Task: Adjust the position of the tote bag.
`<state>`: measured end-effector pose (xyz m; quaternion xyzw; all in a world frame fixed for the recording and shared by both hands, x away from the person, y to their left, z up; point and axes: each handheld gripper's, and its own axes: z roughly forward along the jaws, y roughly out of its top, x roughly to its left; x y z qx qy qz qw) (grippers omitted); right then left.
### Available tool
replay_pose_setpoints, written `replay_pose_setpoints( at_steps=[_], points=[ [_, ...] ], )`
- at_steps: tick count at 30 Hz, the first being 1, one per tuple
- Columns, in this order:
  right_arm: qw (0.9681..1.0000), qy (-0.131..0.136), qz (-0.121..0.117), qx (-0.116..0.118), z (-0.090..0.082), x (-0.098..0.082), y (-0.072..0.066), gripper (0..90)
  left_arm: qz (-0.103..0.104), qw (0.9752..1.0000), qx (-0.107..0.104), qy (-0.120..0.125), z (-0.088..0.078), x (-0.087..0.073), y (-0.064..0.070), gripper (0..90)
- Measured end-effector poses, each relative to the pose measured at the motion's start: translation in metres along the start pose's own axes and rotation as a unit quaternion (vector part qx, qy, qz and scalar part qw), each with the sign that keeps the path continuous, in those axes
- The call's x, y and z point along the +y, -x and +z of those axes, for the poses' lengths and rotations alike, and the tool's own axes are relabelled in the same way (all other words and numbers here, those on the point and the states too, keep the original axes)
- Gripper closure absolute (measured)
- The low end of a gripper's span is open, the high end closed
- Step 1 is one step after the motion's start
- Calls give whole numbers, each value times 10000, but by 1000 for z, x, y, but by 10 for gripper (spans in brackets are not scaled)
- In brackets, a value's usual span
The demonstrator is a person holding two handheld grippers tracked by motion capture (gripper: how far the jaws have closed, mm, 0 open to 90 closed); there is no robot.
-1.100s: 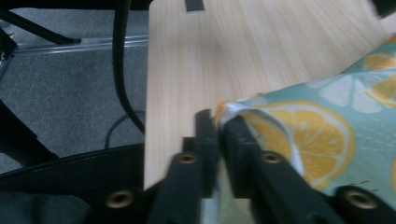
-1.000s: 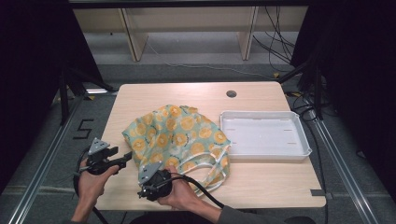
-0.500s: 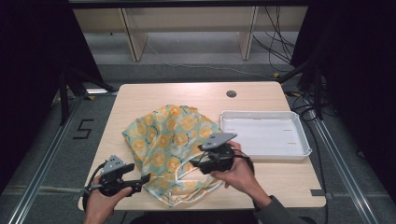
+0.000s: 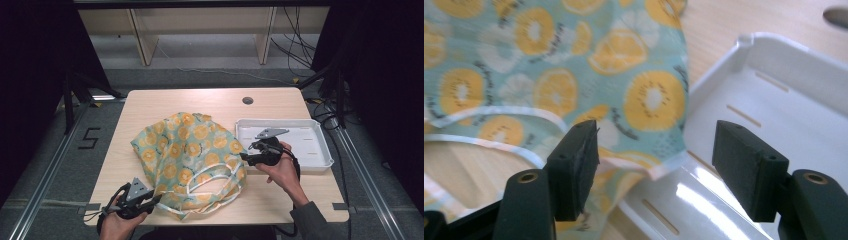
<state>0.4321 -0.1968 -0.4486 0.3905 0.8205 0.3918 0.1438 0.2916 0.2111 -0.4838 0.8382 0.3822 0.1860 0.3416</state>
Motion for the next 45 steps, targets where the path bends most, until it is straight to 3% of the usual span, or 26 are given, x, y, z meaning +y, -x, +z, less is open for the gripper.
replay_pose_setpoints(
  at_steps=[4,8,9,10,12,13,14,15,16,17,18,19,21,23,25,26,27,30,31,33,34,35,38,43,44,45],
  points=[
    [9987,-412,207,219,13,-3,6,353,116,9999,3,-12,-2,-1,-5,844],
    [9975,-326,463,427,21,-1,10,357,38,10000,12,14,0,-5,-15,855],
    [9969,-359,546,446,25,0,13,382,-53,9999,-3,97,0,-6,-15,856],
    [9953,-350,654,618,32,0,19,471,-11,10000,23,93,-1,-7,-18,857],
    [9939,-472,664,738,32,1,21,535,20,10000,31,52,-2,-7,-20,857],
    [9936,-533,480,869,32,-1,21,661,97,9999,46,53,-3,-6,-22,858],
    [9936,-533,480,869,32,-1,21,661,34,10000,41,19,-3,-7,-23,858],
    [9937,-529,394,901,32,-2,20,744,-29,10000,56,76,-2,-7,-24,857],
    [9960,-318,249,799,28,-1,17,854,13,10000,13,30,-3,-7,-27,857],
    [9960,-318,249,799,28,-1,17,854,-196,9996,-29,196,-1,-8,-27,857],
    [9960,-385,-7,801,21,2,15,900,-237,9996,-7,179,0,-9,-31,858],
    [9949,-403,-36,928,19,4,12,900,-237,9996,-7,179,0,-9,-31,859],
    [9948,-432,-152,915,16,4,9,900,-147,9998,24,118,-1,-9,-38,859],
    [9950,-400,-319,855,12,3,1,900,-283,9995,67,131,-2,-10,-43,861],
    [9940,-469,-517,842,7,0,-8,900,-168,9997,149,63,-2,-12,-52,861],
    [9933,-443,-556,909,6,-2,-12,900,-347,9990,194,193,-1,-13,-52,861],
    [9931,-426,-619,904,3,-3,-17,900,-288,9991,305,-16,-3,-14,-60,861],
    [9901,-476,-795,1059,-8,-7,-35,900,-289,9988,384,12,-4,-16,-66,859],
    [9893,-438,-905,1054,-9,-9,-40,900,-421,9983,402,32,-3,-17,-68,858],
    [9885,-431,-972,1074,-10,-10,-45,900,-507,9978,407,105,-3,-20,-75,858],
    [9873,-513,-984,1133,-10,-12,-50,900,-408,9980,480,8,-4,-21,-80,857],
    [9868,-555,-988,1156,-10,-13,-54,900,-549,9971,525,83,-2,-21,-82,857],
    [9844,-531,-1071,1290,-6,-17,-64,900,-644,9961,608,63,-1,-24,-94,855],
    [9780,-751,-1273,1475,3,-23,-83,900,-717,9947,732,30,-1,-28,-111,849],
    [9781,-778,-1295,1431,5,-24,-85,900,-857,9932,768,176,1,-29,-110,846],
    [9781,-778,-1295,1431,5,-24,-85,900,-779,9941,756,74,1,-29,-111,846]
  ],
)
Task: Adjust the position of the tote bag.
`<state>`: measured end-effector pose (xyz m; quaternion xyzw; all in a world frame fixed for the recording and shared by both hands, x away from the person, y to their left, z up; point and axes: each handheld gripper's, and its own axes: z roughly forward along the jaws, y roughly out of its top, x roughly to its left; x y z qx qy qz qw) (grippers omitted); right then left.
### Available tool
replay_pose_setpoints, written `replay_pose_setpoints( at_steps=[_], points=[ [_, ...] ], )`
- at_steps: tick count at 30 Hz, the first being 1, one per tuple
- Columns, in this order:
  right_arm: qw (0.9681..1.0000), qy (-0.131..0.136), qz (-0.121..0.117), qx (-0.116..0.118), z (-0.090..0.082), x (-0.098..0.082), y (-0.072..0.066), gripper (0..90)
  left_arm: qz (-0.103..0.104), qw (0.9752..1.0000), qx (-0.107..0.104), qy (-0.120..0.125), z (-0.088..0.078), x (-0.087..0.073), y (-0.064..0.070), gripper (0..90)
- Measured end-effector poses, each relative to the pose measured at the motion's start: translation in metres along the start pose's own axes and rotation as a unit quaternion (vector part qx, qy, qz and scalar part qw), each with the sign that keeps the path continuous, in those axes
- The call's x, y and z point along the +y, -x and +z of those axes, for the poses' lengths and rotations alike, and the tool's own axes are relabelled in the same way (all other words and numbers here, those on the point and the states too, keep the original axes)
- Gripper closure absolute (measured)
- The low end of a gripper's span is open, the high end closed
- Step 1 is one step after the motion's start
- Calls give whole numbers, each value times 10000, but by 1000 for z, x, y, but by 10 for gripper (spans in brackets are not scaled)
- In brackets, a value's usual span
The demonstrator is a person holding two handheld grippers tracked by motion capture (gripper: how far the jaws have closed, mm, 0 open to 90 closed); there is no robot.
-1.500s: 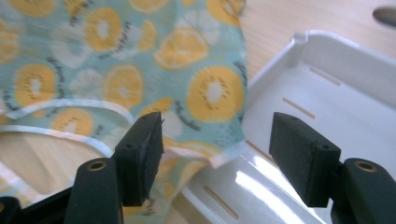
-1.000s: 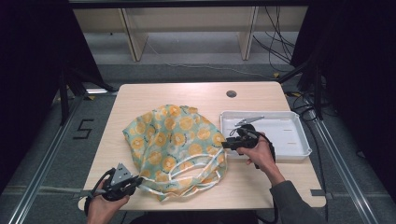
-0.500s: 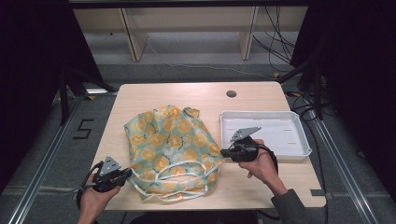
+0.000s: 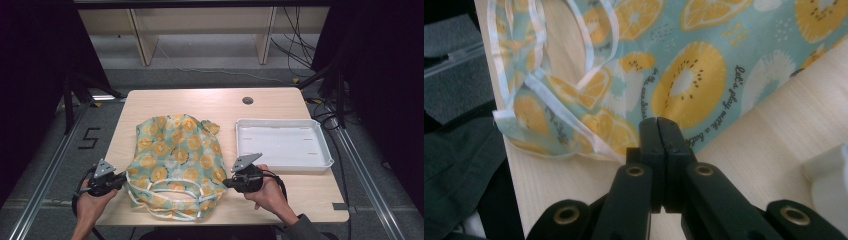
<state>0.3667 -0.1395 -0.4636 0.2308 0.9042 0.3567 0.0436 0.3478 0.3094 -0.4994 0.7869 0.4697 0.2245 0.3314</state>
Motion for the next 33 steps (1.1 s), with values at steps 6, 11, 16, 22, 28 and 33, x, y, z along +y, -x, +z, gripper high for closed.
replay_pose_setpoints(
  at_steps=[6,11,16,22,28,33],
  points=[
    [9999,-64,-75,-115,-3,-2,1,900,83,9999,-129,-63,-2,1,7,767],
    [9995,226,-60,-218,-12,-2,4,756,95,9999,-86,-70,-5,2,13,671],
    [9984,508,-175,-198,-18,2,4,627,-68,9999,-60,-118,-14,1,19,546],
    [9980,588,-189,-155,-22,4,0,561,-10,9997,-21,-252,-33,0,36,382],
    [9979,591,-265,-75,-19,5,-4,531,103,9999,-67,-118,-47,-7,51,348],
    [9977,608,-297,54,-14,6,-8,465,186,9998,-84,-31,-56,-7,59,329]
  ],
)
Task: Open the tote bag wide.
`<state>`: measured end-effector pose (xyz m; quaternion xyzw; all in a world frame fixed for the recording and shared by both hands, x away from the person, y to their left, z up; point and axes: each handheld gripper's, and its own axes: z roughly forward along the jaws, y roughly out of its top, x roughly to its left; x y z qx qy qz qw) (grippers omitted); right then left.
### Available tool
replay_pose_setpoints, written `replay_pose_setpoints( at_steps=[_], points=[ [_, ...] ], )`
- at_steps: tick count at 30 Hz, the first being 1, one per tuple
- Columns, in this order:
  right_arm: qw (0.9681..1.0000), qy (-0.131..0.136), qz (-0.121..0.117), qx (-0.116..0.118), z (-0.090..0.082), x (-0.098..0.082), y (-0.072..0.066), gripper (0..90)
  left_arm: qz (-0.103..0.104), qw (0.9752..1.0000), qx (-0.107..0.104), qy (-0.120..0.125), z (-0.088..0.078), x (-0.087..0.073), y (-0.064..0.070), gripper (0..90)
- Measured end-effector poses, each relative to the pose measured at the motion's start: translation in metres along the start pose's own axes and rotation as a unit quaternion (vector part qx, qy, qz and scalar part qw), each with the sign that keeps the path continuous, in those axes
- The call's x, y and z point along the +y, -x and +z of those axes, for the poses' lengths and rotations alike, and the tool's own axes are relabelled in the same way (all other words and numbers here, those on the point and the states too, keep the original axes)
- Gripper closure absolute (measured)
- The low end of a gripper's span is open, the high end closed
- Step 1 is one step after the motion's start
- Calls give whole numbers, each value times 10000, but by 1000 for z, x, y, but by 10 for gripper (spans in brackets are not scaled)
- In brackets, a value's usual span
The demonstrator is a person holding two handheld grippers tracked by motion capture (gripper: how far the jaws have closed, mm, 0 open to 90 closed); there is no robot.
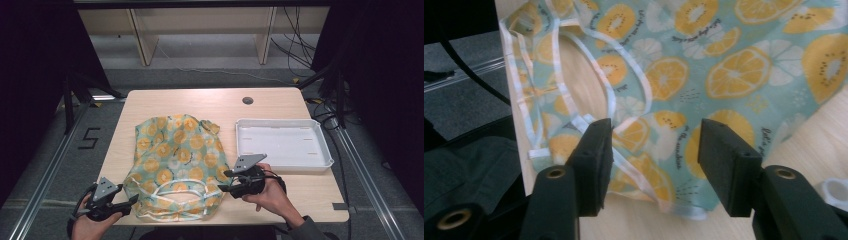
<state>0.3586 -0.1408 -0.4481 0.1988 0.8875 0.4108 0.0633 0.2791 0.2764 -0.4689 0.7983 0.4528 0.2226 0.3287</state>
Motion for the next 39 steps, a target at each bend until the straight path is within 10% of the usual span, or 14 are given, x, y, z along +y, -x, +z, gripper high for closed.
replay_pose_setpoints(
  at_steps=[25,32,39],
  points=[
    [9946,-315,-746,652,51,7,-33,341,-153,9986,-201,468,-7,1,18,325],
    [9859,-819,-1295,675,61,6,-32,859,-19,9987,-238,447,-7,3,21,326],
    [9915,-227,-1184,493,39,41,-21,888,262,9975,-406,524,-9,10,39,329]
  ],
)
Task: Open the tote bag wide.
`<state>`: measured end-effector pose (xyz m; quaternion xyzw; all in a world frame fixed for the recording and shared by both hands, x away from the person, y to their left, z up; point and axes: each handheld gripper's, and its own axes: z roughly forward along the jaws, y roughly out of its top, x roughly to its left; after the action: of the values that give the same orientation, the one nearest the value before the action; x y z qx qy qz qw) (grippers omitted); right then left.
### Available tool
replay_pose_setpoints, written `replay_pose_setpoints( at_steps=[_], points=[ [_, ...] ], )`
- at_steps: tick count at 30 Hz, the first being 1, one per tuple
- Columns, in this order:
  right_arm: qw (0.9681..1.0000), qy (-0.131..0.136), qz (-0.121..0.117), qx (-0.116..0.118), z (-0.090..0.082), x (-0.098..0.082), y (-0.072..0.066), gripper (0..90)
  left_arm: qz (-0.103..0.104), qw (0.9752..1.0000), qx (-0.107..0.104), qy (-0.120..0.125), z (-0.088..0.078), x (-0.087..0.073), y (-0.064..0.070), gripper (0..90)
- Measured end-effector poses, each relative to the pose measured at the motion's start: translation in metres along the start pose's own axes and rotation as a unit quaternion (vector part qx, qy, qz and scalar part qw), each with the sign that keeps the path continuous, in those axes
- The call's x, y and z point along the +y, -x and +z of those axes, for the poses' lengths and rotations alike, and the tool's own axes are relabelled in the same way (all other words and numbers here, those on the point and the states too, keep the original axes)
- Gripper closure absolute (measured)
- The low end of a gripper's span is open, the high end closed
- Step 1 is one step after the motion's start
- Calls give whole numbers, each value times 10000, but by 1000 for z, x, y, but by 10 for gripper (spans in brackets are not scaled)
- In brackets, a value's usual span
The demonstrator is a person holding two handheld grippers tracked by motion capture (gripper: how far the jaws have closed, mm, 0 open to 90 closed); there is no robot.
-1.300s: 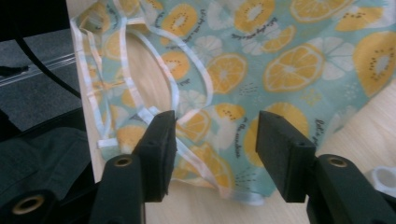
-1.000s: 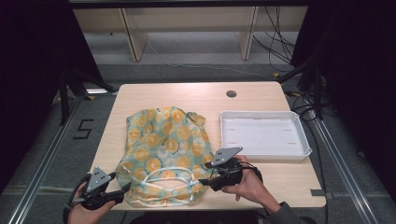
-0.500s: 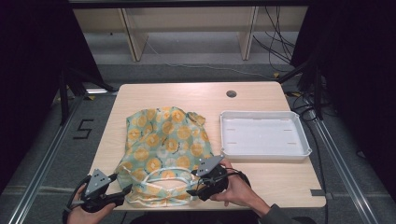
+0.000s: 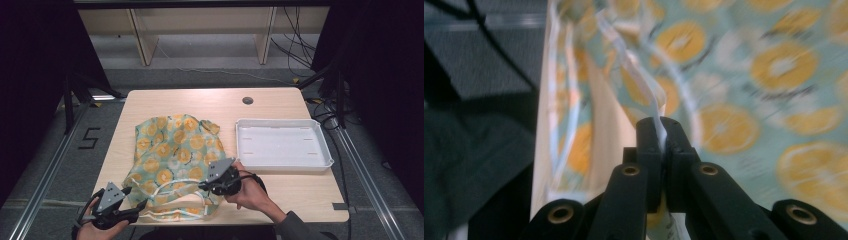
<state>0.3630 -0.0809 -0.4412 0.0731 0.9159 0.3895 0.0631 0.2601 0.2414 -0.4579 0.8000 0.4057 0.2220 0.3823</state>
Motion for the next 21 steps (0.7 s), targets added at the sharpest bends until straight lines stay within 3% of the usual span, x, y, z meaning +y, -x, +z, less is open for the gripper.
replay_pose_setpoints(
  at_steps=[1,2,3,4,6,9,11,12,13,15,16,18,21],
  points=[
    [9999,96,46,-68,-4,5,5,888,210,9997,10,-93,-1,2,1,329],
    [9996,200,149,-97,-7,11,10,888,100,9999,-56,76,2,2,7,328],
    [9993,329,141,-97,-11,17,15,888,261,9996,-110,-48,1,4,9,327],
    [9988,479,88,-85,-14,22,21,888,313,9994,-127,-10,3,5,12,324],
    [9975,673,207,-56,-19,33,30,888,424,9990,-108,-93,8,7,16,313],
    [9964,772,342,-53,-25,46,40,888,696,9971,177,-240,17,13,14,278],
    [9956,844,412,-68,-28,55,49,888,759,9964,311,-226,24,18,12,270],
    [9956,844,412,-68,-28,55,49,888,928,9947,432,-122,28,21,8,270],
    [9952,867,458,-56,-30,57,52,888,811,9953,500,-191,32,24,7,267],
    [9949,924,395,-84,-34,62,60,888,743,9941,775,-167,41,30,2,262],
    [9942,960,483,-103,-36,65,66,888,724,9934,864,-193,45,33,-1,248],
    [9933,963,624,-159,-38,67,68,888,924,9914,880,-302,53,39,-9,247],
    [9924,1020,639,-250,-41,71,81,888,1037,9908,747,-444,62,43,-10,256]
  ],
)
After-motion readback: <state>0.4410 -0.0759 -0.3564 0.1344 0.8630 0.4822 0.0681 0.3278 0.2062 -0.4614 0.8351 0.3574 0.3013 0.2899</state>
